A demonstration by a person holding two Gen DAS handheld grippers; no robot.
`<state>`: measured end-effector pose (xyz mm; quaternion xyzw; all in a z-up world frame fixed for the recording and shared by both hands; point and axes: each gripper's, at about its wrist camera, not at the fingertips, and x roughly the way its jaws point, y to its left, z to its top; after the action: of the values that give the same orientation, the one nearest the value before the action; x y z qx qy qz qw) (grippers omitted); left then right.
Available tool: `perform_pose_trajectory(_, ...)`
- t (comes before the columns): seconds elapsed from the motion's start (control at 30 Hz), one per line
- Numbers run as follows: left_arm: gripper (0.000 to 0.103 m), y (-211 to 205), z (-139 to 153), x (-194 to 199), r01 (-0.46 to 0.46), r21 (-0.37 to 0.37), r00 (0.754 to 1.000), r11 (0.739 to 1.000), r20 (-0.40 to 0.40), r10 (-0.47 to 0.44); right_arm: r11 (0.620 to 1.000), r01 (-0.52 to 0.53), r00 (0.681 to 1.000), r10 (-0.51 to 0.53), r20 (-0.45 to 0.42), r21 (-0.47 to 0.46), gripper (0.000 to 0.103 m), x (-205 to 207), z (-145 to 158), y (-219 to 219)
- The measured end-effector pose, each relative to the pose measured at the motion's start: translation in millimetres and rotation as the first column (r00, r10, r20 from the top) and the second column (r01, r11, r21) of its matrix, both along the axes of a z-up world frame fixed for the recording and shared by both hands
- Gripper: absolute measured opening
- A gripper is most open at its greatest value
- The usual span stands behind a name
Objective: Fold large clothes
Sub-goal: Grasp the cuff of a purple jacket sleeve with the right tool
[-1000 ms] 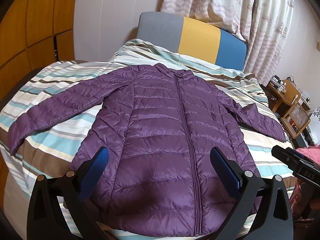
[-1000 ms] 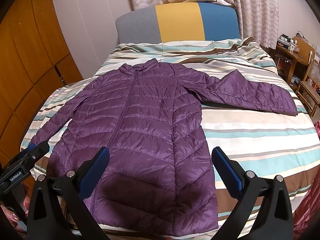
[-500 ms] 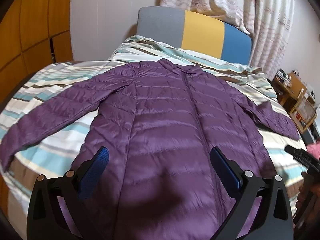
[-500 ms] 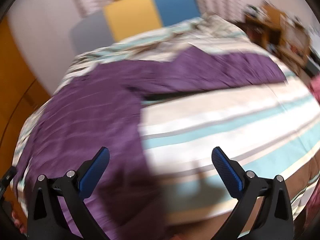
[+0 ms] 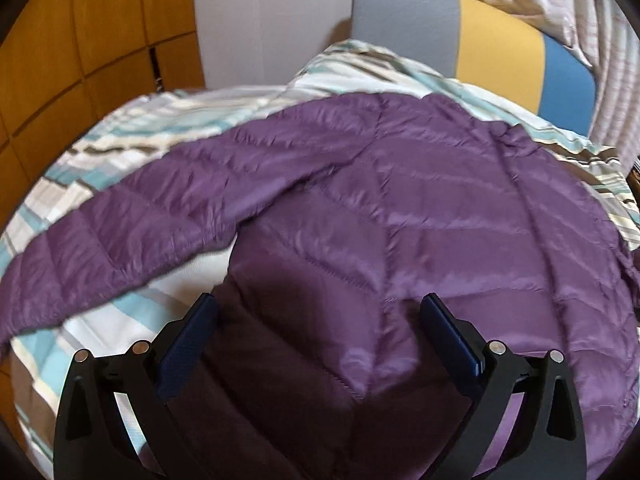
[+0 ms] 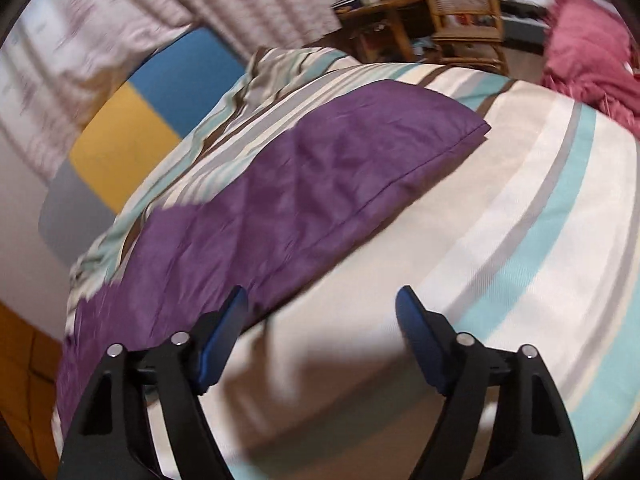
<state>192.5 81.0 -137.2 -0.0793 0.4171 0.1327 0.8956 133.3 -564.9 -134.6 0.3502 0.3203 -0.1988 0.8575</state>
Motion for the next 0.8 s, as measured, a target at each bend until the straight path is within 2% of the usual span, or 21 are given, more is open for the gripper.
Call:
perform_pose_trajectory(0.1, 0.1, 6, -6, 0, -0.009, -0.037, 1.0, 0.999, 0.004, 0.009, 0.999, 0.037, 0.999, -0.038, 0.025, 0.005, 0.068, 3, 1, -19)
perform_pose_trajectory(0.27, 0.1, -6, -10, -1, -0.012, 0.022, 1.0, 1.0, -0.017, 0.012, 0.987, 0.138, 0.988, -0.143, 0.058, 0.083, 0.062, 9, -4, -46)
perform_pose_trajectory(0.37, 0.1, -7, -11, 1, -0.012, 0.027, 1.0, 1.0, -0.022, 0.012, 0.979, 0.184, 0.98, -0.189, 0.057, 0.087, 0.048, 11, -4, -56)
perform_pose_trajectory(0.4, 0.1, -5, -12, 1, -0.011, 0.019, 1.0, 1.0, -0.021, 0.012, 0.979, 0.193, 0.98, -0.196, 0.042, 0.068, 0.037, 12, -3, -57)
perform_pose_trajectory(0.43, 0.1, -5, -12, 0, -0.011, 0.014, 1.0, 1.0, -0.02, 0.012, 0.98, 0.195, 0.98, -0.196, 0.021, 0.04, 0.032, 15, 0, -57)
perform_pose_trajectory(0.47, 0.1, -4, -13, 0, -0.011, 0.007, 1.0, 1.0, -0.018, 0.011, 0.983, 0.181, 0.983, -0.181, 0.005, 0.003, 0.019, 19, 4, -58)
perform_pose_trajectory(0.5, 0.1, -4, -13, 1, -0.011, 0.002, 1.0, 1.0, -0.018, 0.011, 0.987, 0.162, 0.987, -0.162, 0.007, -0.021, 0.013, 23, 9, -56)
perform_pose_trajectory(0.67, 0.1, -3, -14, 0, -0.012, -0.005, 1.0, 1.0, -0.012, 0.012, 0.966, 0.069, 0.998, -0.066, 0.022, -0.249, 0.007, 39, 46, -18)
perform_pose_trajectory(0.8, 0.1, -2, -14, -1, -0.011, -0.012, 1.0, 1.0, -0.008, 0.011, 0.892, -0.068, 0.995, 0.094, 0.037, -0.447, 0.007, 55, 79, 52)
